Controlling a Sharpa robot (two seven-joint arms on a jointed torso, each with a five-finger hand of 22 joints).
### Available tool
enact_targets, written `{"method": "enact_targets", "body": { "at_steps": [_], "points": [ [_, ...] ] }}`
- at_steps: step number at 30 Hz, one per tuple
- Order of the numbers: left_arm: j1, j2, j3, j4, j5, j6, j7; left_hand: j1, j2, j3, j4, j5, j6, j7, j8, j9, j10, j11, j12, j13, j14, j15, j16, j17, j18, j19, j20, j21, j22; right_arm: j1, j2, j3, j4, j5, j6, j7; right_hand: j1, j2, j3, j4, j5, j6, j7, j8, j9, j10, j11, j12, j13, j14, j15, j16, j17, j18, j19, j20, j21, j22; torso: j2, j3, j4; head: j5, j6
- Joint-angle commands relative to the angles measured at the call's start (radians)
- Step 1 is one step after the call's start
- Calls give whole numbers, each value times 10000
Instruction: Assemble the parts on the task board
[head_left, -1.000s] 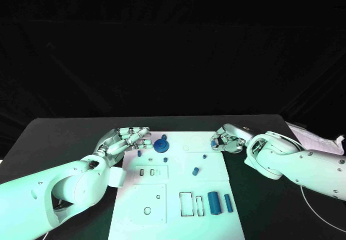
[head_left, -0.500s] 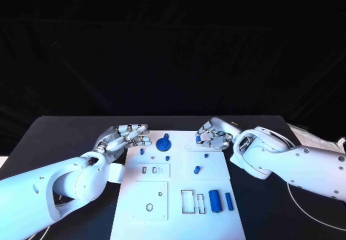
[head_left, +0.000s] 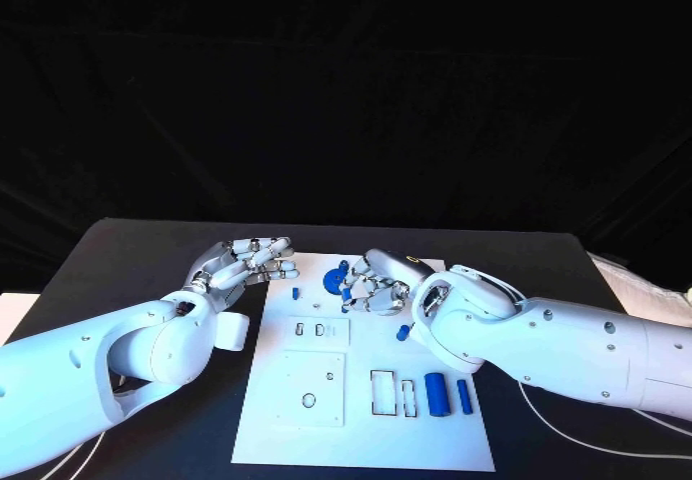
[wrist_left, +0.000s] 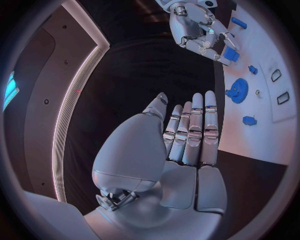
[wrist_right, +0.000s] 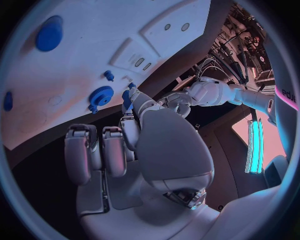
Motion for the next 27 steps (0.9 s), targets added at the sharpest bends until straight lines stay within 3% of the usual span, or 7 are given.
{"method": "enact_targets", "body": {
  "at_steps": [1, 13, 27],
  "points": [
    [0, 4, 0, 61, 118, 149, 175, 17, 87, -2, -35, 6, 2, 41, -37, -15, -26, 61, -15, -14, -65, -13, -66, 10, 90, -67, 15, -23, -17, -160, 218, -8, -75, -809, 452, -380, -113, 77, 19, -7, 81, 148, -164, 145, 229, 138, -211, -71, -221, 746, -56, -56, 1251, -13, -90, 17, -64, 728, -27, -17, 19, 88, -63],
    [0, 16, -6, 127, 135, 143, 154, 24, 95, 10, -48, 8, 0, 41, -44, -15, -31, 62, -16, -15, -64, -13, -75, 19, 90, -69, 16, -23, -17, -716, 1008, -61, -540, -1402, 678, -630, -233, 24, 40, -24, 171, 107, -151, 122, 229, 103, -202, -131, -255, 739, -48, -82, 1213, -3, -118, 26, -86, 686, 4, 12, 9, 254, -129],
    [0, 41, -6, 155, 135, 179, 129, 24, 95, 10, -48, 8, 0, 41, -44, -15, -31, 62, -16, -15, -64, -13, -75, 19, 90, -69, 16, -23, -17, -804, 1105, -73, -667, -1595, 1118, -877, -412, -46, 21, 3, 163, 82, -139, 107, 231, 89, -188, -161, -265, 739, -38, -94, 1200, 1, -128, 35, -98, 668, 2, 10, 12, 266, -211]
  ]
}}
